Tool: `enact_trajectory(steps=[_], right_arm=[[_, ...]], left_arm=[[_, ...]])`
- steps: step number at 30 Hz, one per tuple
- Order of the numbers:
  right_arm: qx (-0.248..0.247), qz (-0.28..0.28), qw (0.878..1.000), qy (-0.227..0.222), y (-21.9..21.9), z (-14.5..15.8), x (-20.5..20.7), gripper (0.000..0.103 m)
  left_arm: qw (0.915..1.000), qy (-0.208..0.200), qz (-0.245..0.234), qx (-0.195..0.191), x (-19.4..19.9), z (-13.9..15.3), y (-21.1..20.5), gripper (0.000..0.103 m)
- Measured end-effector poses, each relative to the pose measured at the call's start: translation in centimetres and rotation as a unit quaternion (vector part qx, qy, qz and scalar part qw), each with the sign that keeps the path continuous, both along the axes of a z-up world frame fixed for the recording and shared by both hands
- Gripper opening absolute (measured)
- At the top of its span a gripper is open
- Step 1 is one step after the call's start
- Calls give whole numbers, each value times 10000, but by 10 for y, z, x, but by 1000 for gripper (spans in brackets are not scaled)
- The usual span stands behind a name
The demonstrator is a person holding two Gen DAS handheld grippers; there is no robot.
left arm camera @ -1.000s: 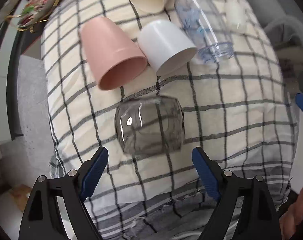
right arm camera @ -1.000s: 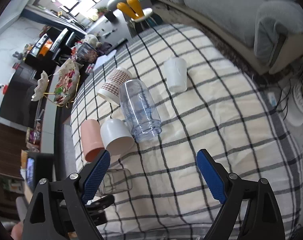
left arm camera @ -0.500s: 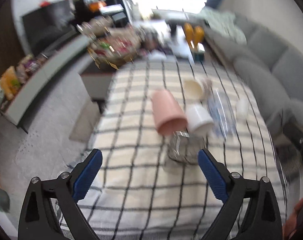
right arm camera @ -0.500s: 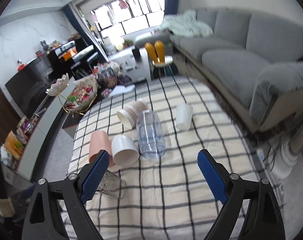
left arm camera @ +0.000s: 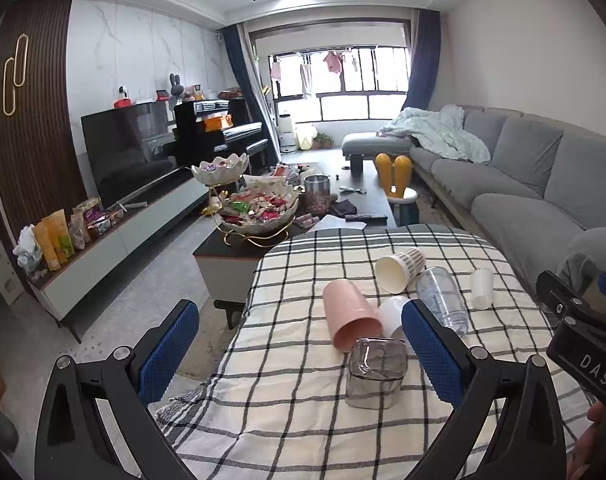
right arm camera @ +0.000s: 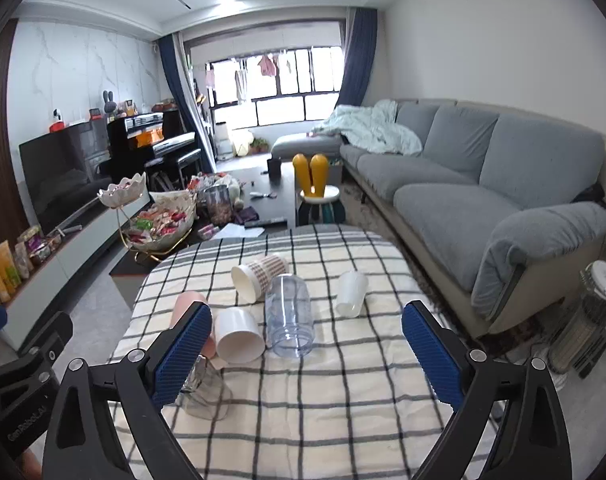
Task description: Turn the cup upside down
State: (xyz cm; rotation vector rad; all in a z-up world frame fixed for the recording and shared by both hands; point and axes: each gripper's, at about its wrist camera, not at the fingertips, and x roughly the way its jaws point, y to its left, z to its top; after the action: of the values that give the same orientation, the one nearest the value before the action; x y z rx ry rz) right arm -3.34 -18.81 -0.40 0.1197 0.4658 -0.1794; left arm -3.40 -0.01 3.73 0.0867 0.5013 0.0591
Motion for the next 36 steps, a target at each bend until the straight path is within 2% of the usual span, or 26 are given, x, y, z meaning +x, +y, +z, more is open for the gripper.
enact_trajectory(steps=[5, 15, 36], right_arm=[[-157, -101, 9996, -215, 3, 4, -11, 97], [-239, -110, 9991, -336, 4, 10, -21, 98], [-223, -97, 9991, -333, 5, 14, -25, 98]], left_arm=[[10000, -53, -4, -30, -4, 3, 1, 103], [9999, -151, 32, -53, -12, 8, 0, 103], [9999, -112, 17, -73, -14, 3, -1, 103]])
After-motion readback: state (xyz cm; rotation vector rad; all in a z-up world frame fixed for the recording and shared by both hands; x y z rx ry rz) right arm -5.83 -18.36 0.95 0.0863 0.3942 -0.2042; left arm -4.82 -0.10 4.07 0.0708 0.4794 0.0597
